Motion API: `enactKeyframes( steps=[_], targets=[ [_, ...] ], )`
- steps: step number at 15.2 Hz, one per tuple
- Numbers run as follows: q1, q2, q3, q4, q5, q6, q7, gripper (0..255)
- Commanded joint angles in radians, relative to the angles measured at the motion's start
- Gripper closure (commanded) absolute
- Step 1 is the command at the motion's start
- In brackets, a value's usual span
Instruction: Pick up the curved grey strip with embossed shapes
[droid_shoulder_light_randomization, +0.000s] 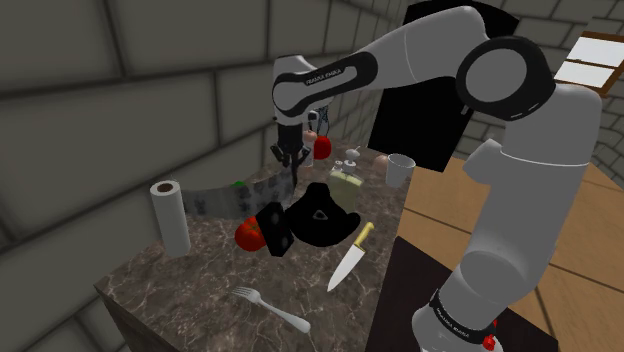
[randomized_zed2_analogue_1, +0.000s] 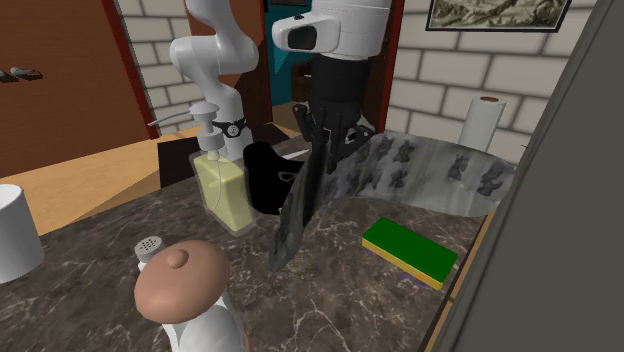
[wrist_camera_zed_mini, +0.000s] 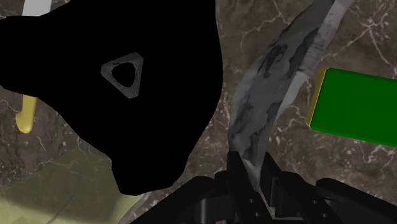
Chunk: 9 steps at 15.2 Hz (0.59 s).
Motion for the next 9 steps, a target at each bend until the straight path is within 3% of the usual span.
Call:
enactKeyframes(
  steps=[1, 9],
  targets=[
    [-0.001, -0.010, 0.001, 0.015, 0.003, -0.024, -0.003, 255],
    [-0.002, -0.036, 0.003, 0.065, 0.011, -0.098, -0.009, 255]
  ],
)
